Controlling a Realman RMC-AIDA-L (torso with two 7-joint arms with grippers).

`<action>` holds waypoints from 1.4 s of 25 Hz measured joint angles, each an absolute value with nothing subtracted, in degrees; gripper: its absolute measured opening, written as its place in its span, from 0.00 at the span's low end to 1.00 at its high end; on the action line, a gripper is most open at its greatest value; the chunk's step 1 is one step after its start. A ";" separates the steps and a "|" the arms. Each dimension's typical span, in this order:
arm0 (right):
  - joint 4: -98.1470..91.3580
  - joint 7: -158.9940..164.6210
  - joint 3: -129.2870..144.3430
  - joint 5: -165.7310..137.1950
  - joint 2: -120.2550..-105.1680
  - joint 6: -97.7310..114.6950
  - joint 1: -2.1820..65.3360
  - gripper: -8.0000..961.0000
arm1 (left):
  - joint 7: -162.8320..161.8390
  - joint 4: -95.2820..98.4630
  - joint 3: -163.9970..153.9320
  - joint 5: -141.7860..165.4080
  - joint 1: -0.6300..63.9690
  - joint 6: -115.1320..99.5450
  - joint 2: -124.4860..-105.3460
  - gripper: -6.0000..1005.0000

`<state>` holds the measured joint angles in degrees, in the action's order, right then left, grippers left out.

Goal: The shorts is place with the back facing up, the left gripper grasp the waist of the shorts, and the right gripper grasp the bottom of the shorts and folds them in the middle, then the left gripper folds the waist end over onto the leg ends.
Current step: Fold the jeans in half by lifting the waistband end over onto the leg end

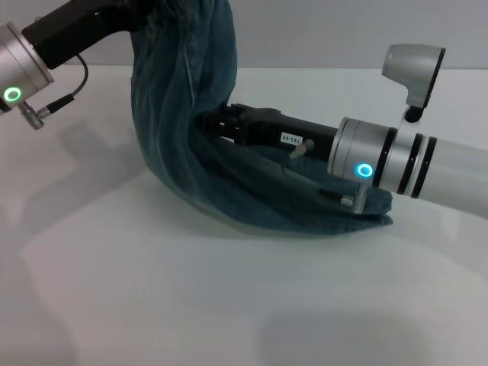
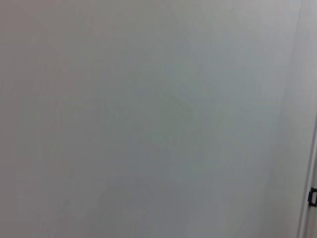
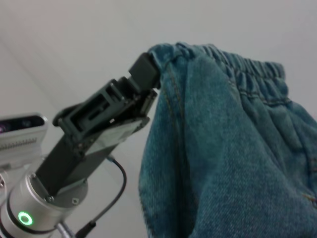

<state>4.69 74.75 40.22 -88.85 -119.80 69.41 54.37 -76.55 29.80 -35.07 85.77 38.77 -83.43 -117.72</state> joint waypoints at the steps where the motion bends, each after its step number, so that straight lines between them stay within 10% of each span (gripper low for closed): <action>1: 4.62 75.15 40.23 -88.86 -119.77 69.52 54.47 0.69 | -76.55 29.80 -35.07 85.78 38.77 -83.41 -117.72 0.11; 35: -10.52 76.71 38.46 -79.94 -118.77 54.21 32.68 0.69 | -75.79 27.73 -56.26 80.05 40.42 -80.45 -118.66 0.14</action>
<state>-10.52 76.71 38.46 -79.94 -118.77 54.21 32.68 -75.79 27.73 -56.26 80.05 40.42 -80.45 -118.66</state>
